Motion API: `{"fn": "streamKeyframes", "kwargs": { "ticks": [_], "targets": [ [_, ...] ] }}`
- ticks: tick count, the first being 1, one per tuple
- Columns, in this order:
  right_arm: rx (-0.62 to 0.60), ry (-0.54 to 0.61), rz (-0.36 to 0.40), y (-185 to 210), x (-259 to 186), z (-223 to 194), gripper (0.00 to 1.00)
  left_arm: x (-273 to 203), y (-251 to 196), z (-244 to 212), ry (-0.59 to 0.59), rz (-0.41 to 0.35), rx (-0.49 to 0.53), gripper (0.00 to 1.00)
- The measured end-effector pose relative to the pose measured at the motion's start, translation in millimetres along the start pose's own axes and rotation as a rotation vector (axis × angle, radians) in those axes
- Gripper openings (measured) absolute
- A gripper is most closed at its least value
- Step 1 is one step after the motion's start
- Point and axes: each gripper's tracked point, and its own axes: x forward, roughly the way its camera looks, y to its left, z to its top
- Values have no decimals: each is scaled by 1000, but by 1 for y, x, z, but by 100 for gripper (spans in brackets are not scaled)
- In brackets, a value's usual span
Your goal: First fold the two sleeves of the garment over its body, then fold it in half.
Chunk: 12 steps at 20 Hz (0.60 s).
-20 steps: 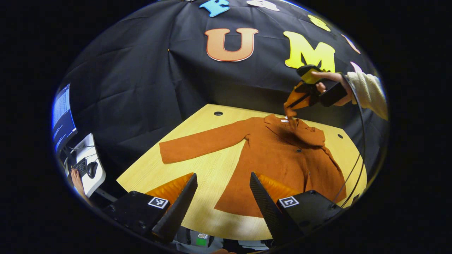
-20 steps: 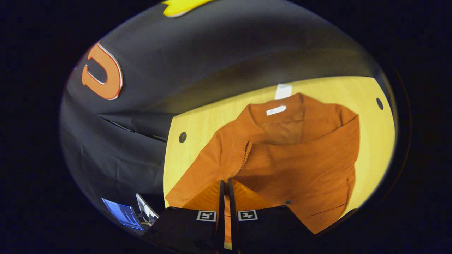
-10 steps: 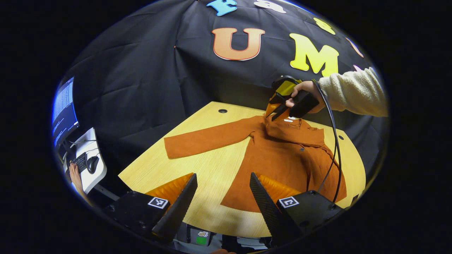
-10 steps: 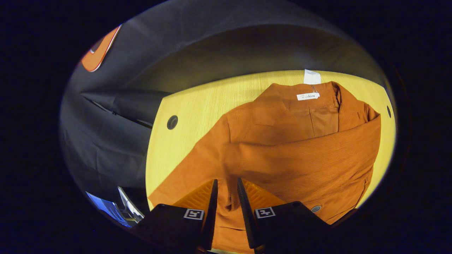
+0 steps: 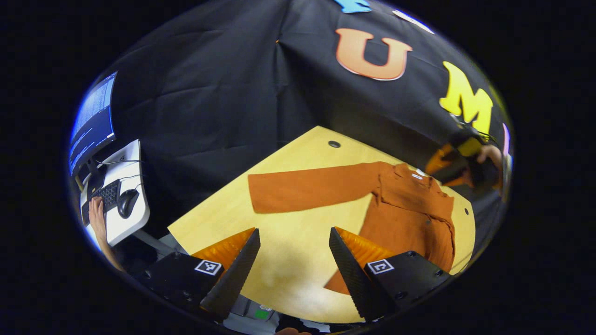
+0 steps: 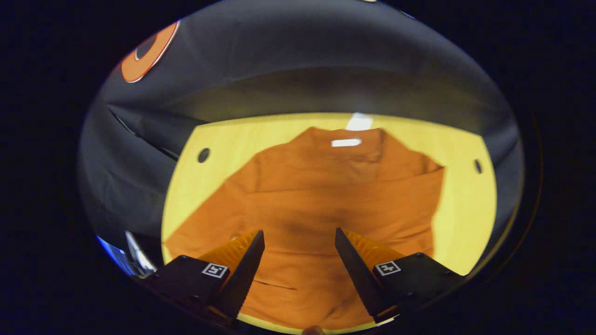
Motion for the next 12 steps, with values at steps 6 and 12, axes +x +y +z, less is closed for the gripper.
{"fn": "streamKeyframes", "kwargs": {
  "ticks": [6, 12],
  "targets": [
    [-37, -137, -26, -93, -64, -77, 95, 91, 49, 41, 181, 100, -181, 98],
    [45, -337, -75, -196, -134, -163, 98, 149, 54, 38, 408, 89, -253, 99]
  ]
}}
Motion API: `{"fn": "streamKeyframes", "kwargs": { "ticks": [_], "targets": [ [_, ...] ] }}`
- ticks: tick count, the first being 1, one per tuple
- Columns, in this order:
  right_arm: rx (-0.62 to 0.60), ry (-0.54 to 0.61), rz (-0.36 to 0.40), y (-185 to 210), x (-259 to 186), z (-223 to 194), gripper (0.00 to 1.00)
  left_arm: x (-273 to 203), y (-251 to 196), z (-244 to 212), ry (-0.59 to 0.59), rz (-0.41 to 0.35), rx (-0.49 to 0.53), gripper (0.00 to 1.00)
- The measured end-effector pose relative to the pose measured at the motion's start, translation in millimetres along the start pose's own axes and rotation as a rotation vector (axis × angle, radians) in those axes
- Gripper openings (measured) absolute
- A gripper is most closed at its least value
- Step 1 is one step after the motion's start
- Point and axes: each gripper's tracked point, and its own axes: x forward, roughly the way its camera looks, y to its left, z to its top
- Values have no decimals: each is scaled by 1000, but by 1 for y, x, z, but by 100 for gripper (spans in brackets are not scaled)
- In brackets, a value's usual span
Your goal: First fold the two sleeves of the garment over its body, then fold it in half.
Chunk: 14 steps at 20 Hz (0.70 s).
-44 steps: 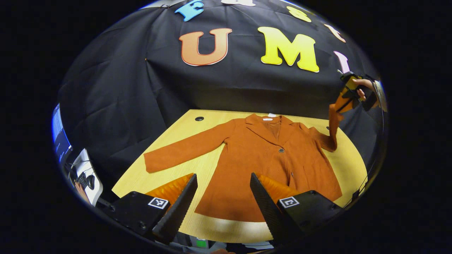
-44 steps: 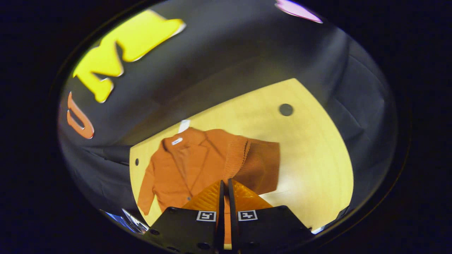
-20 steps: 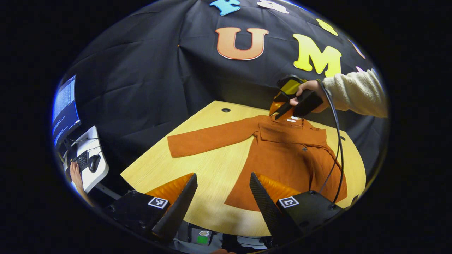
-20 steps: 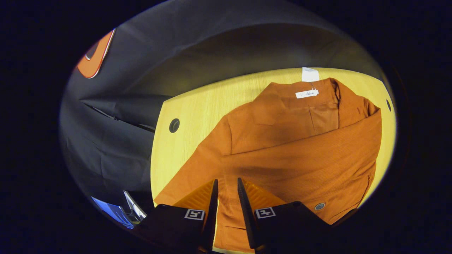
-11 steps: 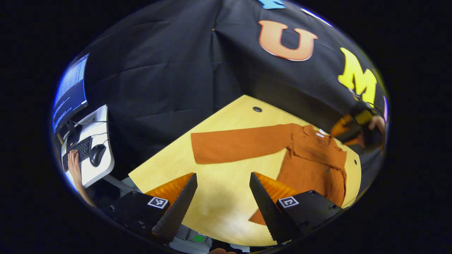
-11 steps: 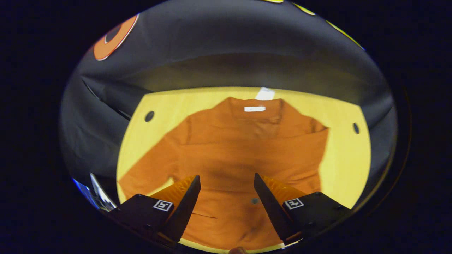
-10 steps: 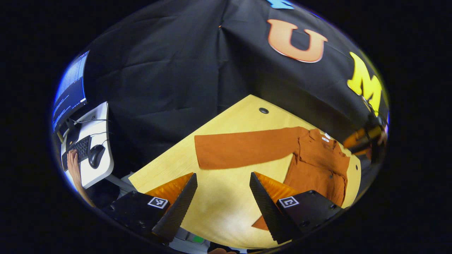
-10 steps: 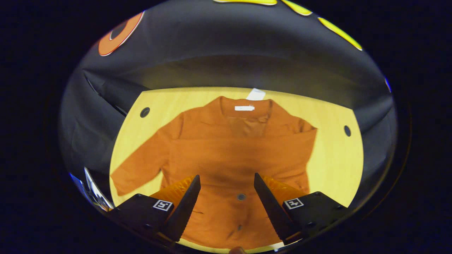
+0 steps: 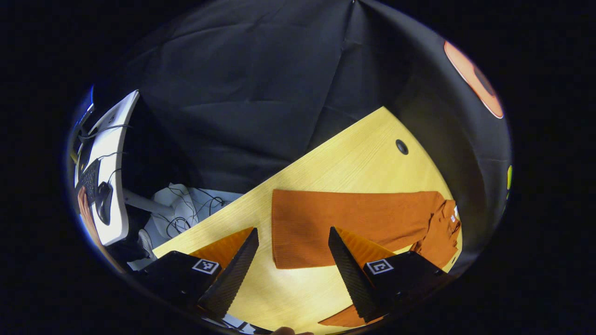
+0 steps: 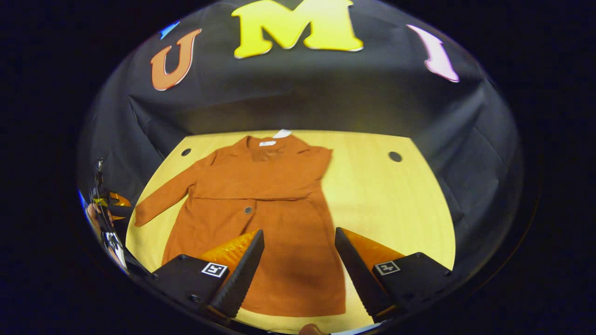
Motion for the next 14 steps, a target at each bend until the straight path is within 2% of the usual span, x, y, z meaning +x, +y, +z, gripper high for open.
{"fn": "streamKeyframes", "kwargs": {
  "ticks": [1, 2, 5, 6, 7, 9, 10, 11, 13, 14],
  "targets": [
    [12, -5, -14, -16, -13, -10, 94, 7, -1, -4, 38, 9, -5, 99],
    [18, -3, -24, -30, -25, -20, 98, 13, -1, -8, 72, 16, -17, 97],
    [34, -37, -87, -70, -46, -36, 94, 26, -11, -15, 153, -19, -24, 100],
    [49, -33, -114, -82, -48, -41, 94, 29, -10, -13, 167, -15, -13, 94],
    [71, -23, -136, -91, -51, -49, 98, 31, -7, -13, 184, -2, -5, 94],
    [104, -8, -152, -101, -55, -59, 99, 39, -4, -11, 227, 16, 10, 91],
    [105, -2, -163, -106, -56, -63, 99, 41, 4, -11, 245, 41, 2, 83],
    [105, 2, -177, -111, -58, -68, 99, 43, 13, -17, 283, 76, -23, 87],
    [113, 10, -186, -116, -60, -76, 99, 46, 14, -13, 286, 83, -52, 65],
    [116, 22, -194, -119, -61, -80, 98, 45, 13, -12, 299, 83, -49, 63]
  ]
}}
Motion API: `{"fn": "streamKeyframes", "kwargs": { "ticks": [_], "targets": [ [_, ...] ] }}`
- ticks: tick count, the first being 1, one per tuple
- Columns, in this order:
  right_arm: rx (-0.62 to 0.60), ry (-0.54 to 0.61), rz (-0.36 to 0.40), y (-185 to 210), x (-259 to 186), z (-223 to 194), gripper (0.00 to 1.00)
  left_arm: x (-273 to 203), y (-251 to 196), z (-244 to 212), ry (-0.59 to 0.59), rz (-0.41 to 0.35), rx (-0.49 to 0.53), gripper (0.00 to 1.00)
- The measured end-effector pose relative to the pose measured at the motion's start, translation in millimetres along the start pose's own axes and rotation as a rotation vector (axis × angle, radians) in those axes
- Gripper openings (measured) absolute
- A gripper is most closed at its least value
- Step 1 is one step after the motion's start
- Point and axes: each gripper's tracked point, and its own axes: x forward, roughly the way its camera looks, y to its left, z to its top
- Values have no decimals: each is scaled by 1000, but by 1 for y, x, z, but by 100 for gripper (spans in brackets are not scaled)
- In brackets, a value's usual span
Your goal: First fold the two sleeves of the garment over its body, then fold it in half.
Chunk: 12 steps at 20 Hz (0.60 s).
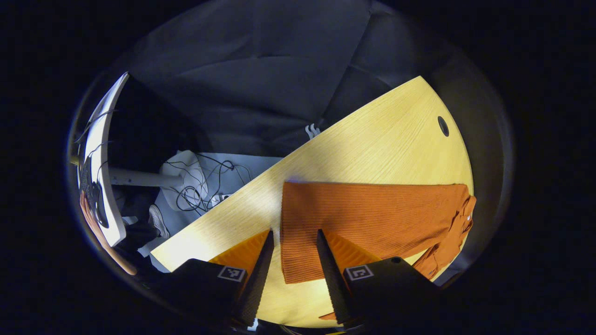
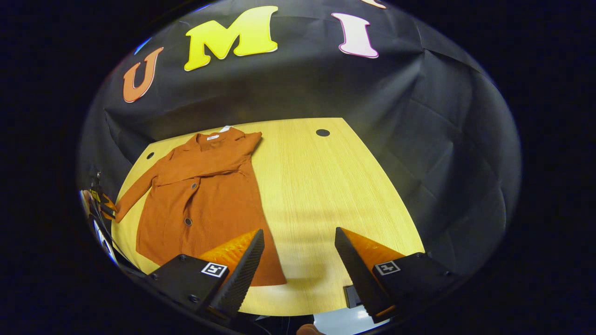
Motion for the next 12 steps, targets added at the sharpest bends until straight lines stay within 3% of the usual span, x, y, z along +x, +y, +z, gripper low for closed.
{"fn": "streamKeyframes", "kwargs": {
  "ticks": [2, 3, 5, 7, 9, 12],
  "targets": [
    [8, 24, 0, -2, 4, -8, 94, -1, 0, -1, 21, 11, 27, 60],
    [10, 35, -2, -3, 6, -11, 98, -2, 2, 0, 33, 29, 40, 58],
    [22, 52, 4, -4, 11, -15, 98, -1, 8, -2, 32, 40, 42, 42],
    [40, 65, 2, -4, 14, -16, 99, 1, 2, -3, 29, 18, 2, 36],
    [56, 69, 9, -4, 15, -14, 99, 0, -2, -4, 36, 10, -6, 10],
    [19, 76, 5, -6, 19, -13, 94, 0, -2, -5, 49, 23, 43, 7]
  ]
}}
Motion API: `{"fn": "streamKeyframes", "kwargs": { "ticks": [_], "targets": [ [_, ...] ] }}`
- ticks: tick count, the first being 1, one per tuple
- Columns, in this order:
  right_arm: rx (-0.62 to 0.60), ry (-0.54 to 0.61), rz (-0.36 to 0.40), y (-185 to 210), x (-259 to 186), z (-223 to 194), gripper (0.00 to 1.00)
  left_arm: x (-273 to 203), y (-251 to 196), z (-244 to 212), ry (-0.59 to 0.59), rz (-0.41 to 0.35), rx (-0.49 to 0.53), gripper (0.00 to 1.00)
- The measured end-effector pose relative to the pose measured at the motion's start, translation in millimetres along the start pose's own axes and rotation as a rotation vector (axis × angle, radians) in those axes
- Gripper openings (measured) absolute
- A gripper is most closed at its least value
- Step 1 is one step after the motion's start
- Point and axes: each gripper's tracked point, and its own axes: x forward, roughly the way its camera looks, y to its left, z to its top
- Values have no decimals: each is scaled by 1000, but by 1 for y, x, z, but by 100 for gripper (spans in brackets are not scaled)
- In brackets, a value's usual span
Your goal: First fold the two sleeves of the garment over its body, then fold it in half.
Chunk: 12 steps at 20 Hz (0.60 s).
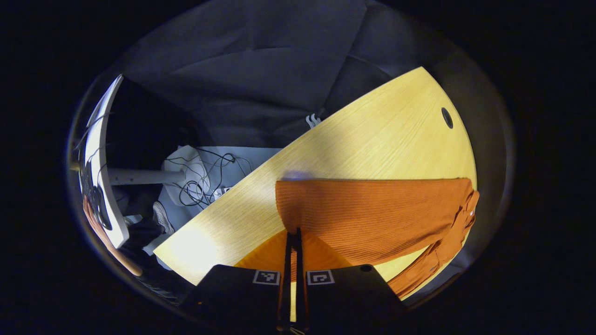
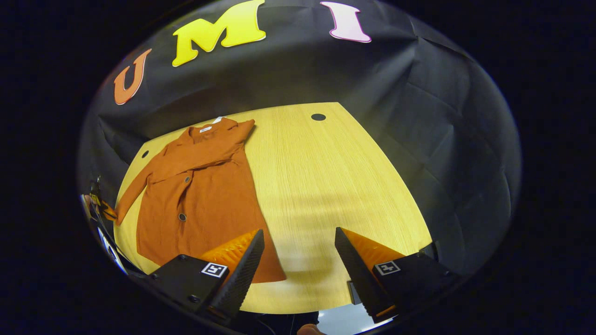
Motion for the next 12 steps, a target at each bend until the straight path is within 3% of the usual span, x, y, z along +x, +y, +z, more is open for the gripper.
{"fn": "streamKeyframes", "kwargs": {
  "ticks": [7, 8, 12],
  "targets": [
    [-19, 0, 8, -7, 16, 9, 99, -35, -52, -1, -63, -87, 73, 3],
    [-27, 1, 6, -10, 22, 11, 94, -46, -66, -1, -76, -102, 92, 0],
    [-16, 29, 11, -23, 45, 8, 99, -95, -128, -9, -136, -140, 222, 3]
  ]
}}
